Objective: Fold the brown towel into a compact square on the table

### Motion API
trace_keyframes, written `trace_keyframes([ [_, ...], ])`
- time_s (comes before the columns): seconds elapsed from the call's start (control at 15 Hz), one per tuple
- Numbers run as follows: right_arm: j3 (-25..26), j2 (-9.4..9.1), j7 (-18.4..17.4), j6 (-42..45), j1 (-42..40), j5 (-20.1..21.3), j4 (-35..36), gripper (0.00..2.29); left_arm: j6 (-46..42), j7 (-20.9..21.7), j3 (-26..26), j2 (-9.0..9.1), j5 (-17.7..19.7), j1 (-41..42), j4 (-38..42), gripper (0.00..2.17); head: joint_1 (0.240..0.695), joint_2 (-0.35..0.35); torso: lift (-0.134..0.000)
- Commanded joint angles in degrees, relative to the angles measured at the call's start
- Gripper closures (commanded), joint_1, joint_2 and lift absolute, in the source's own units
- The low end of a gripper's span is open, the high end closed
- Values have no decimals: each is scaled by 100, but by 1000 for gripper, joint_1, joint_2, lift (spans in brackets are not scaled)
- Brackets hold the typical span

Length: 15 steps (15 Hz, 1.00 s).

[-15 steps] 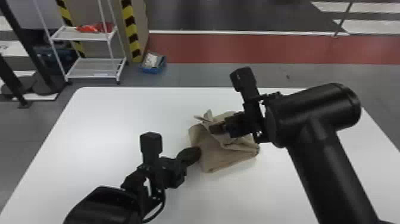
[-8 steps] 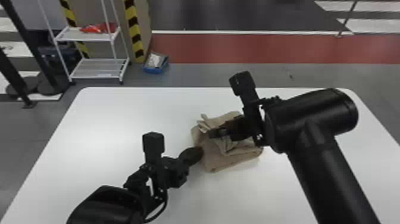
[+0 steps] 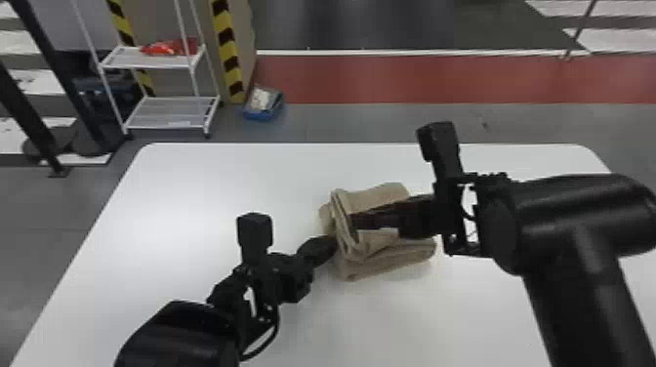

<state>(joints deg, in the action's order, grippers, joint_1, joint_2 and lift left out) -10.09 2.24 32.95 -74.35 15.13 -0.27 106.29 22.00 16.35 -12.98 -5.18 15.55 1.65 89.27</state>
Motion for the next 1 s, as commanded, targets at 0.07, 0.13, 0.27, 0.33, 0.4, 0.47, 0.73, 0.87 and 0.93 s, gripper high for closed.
trace_keyframes([
  [0.07, 516, 163, 1, 302, -749, 97, 972, 1011, -77, 18, 129, -9, 89, 99, 108, 2142, 695, -3, -112],
  [0.13, 692, 260, 10, 302, -995, 79, 1245, 1555, -59, 35, 164, -9, 80, 151, 178, 2142, 695, -10, -112],
  [0.27, 1096, 365, 194, 302, -1496, -17, 1623, 1777, -77, 44, 173, -9, 89, 195, 231, 2142, 695, -44, -112],
  [0.33, 1263, 365, 300, 320, -1715, -17, 1746, 1949, -94, 44, 181, -9, 89, 231, 284, 2142, 695, -57, -112],
  [0.4, 1395, 365, 361, 496, -1970, -52, 1790, 1956, -165, 18, 208, -9, 89, 292, 381, 2142, 695, -72, -112],
  [0.47, 1466, 365, 396, 742, -2190, -88, 1772, 1956, -200, 9, 322, -9, 89, 362, 504, 2142, 695, -91, -112],
  [0.73, 1518, 348, 291, 2166, -2542, -193, 1034, 1953, -358, -97, 841, -9, 221, 591, 794, 2142, 695, -85, -112],
  [0.87, 1527, 348, 317, 2412, -2243, -211, 384, 1953, -411, -97, 972, -18, 308, 749, 952, 2142, 695, -55, -112],
  [0.93, 1492, 348, 300, 2500, -2014, -211, 41, 1953, -428, -79, 990, -18, 308, 828, 978, 2142, 695, -49, -112],
])
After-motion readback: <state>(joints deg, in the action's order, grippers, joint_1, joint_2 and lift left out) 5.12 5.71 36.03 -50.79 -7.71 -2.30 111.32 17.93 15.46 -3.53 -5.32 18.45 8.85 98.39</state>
